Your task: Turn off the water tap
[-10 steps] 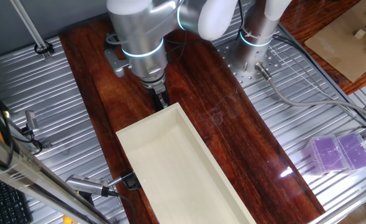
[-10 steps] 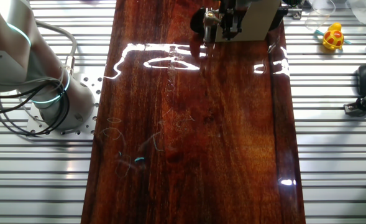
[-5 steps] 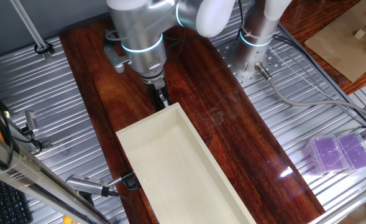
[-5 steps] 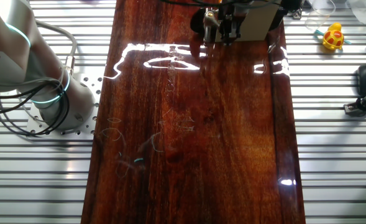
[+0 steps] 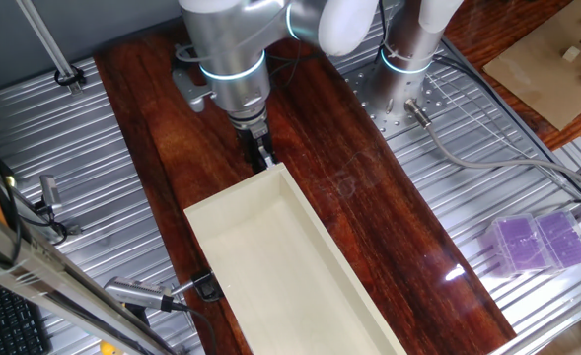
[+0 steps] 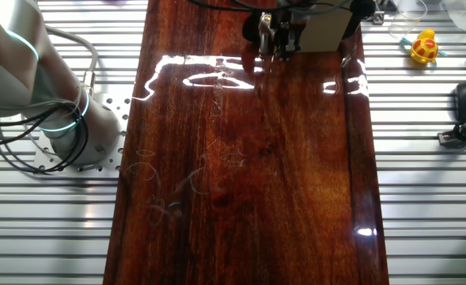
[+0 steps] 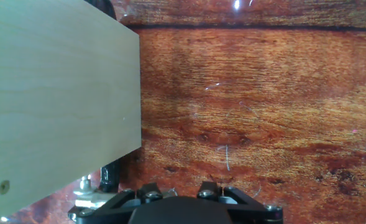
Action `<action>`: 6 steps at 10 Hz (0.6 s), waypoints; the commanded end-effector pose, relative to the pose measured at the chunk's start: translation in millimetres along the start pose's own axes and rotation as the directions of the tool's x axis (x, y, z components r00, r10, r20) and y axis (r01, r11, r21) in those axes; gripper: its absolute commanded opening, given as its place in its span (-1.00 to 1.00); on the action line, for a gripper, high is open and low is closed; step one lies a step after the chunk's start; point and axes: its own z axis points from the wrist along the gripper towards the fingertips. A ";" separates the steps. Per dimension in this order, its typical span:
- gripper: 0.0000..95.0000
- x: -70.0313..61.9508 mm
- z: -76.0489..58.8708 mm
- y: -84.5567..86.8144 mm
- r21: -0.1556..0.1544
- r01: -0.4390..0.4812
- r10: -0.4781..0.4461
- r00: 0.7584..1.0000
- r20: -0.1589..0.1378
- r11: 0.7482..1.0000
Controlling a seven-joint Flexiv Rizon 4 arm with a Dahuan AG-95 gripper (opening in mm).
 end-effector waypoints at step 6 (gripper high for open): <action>-0.20 16.7 1.8 -3.4 -0.002 0.012 -0.012 1.000 0.005 1.000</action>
